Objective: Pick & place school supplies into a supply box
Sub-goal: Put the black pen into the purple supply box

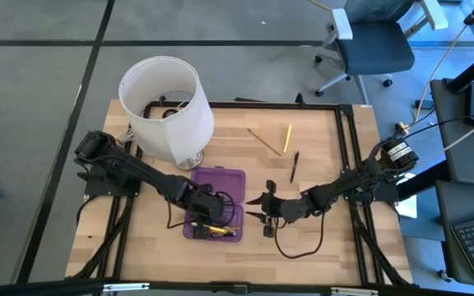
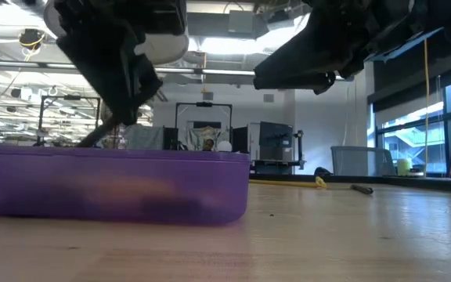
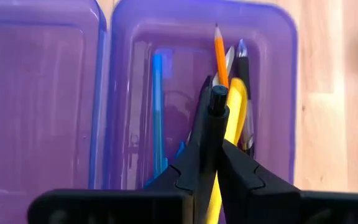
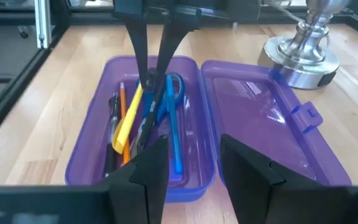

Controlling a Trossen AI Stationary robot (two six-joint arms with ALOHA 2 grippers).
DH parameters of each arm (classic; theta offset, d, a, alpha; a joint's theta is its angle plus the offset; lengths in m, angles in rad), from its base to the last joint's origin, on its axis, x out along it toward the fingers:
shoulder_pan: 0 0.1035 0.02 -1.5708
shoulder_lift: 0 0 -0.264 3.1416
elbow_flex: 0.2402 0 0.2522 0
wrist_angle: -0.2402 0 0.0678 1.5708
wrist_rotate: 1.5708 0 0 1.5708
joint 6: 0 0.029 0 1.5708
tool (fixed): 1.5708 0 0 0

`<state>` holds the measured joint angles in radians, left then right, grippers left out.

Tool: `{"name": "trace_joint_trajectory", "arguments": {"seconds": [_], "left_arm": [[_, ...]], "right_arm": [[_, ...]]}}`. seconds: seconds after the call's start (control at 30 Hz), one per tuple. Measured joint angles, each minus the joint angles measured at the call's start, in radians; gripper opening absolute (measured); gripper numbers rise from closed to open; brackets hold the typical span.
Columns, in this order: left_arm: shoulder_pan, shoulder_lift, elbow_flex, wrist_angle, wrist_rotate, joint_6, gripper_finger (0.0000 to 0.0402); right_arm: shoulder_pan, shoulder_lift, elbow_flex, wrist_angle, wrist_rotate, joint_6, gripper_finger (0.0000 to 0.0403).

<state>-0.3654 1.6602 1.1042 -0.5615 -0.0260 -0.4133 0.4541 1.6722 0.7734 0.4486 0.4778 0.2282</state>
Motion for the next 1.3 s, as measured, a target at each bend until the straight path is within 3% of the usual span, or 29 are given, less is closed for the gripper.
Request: {"name": "trace_joint_trajectory", "arguments": {"seconds": [0.47,0.83,1.13,1.3], "left_arm": [[0.003,0.076,0.000,0.022,0.026,-0.003,0.0040],[0.003,0.076,0.000,0.070,0.026,-0.011,0.0089],[-0.006,0.017,0.013,0.064,0.048,0.024,0.0109],[-0.050,-0.065,0.013,0.074,-0.025,0.090,0.0104]], "right_arm": [[0.000,0.000,0.000,-0.027,0.000,0.004,0.0145],[0.000,-0.006,0.000,-0.066,-0.005,0.016,0.0145],[-0.020,-0.235,0.000,-0.449,0.000,0.331,0.0145],[-0.020,-0.306,0.000,-0.452,-0.064,0.341,0.0145]]}}
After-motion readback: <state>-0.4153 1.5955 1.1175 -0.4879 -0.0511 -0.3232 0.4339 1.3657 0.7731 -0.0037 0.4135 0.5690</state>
